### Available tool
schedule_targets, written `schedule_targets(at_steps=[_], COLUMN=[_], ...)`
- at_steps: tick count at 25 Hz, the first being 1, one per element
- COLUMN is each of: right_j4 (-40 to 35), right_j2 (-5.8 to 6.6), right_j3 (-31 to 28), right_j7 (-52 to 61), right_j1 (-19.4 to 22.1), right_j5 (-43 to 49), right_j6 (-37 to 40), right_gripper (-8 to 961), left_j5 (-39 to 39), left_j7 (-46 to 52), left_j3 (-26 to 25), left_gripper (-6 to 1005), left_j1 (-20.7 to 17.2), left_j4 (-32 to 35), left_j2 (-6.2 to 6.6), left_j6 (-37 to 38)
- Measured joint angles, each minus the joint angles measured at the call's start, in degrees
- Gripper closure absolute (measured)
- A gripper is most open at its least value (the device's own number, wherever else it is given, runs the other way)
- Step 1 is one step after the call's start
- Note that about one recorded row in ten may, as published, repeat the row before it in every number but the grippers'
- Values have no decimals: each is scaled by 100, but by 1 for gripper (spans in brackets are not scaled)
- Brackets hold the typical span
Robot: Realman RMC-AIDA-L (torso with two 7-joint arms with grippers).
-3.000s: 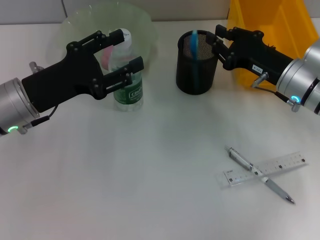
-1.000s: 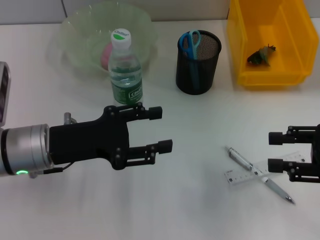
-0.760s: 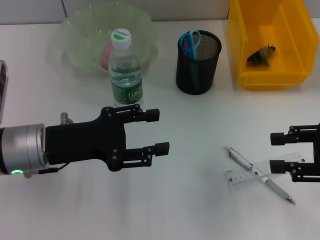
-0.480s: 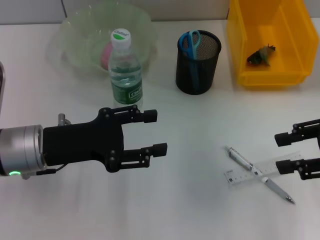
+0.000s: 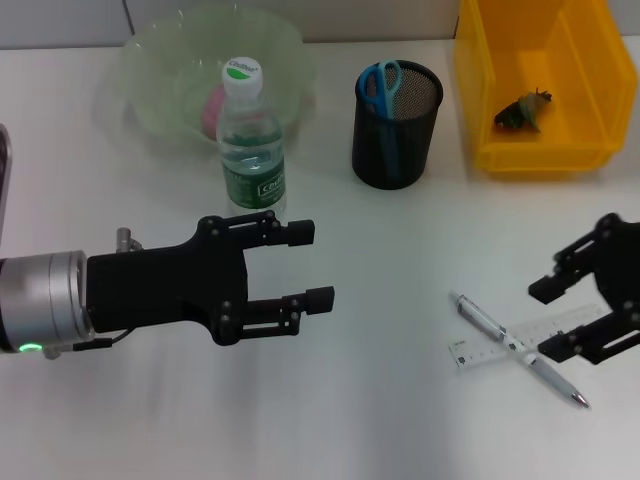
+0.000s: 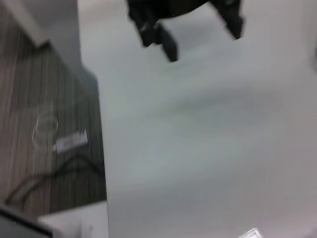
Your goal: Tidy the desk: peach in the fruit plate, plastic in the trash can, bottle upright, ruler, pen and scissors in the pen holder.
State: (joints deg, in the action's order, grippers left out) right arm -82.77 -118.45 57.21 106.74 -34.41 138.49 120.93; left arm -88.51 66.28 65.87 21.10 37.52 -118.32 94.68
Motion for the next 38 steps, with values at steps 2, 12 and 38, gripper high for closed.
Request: schedule_targets(at_steps=[2,12,38], right_j4=[-68,-223,712], right_j2=[-29,-73,-110], right_j3=[194,1402,3072], right_j7=[29,52,-836], right_j1=[-67,-387,-386], right_j5=[148,692,805], right_j6=[-15,-348,-1805], right_gripper=[366,381,420], left_j5=[0,42,77], left_j7=[-2,-8,37], left_j3=[-2,-18,-172], left_gripper=[274,274,274], left_j1=[0,-1,44], left_j4=[-14,-32,-184], left_j2=[-4,-21,-33], left_j6=[-7,-55,-337])
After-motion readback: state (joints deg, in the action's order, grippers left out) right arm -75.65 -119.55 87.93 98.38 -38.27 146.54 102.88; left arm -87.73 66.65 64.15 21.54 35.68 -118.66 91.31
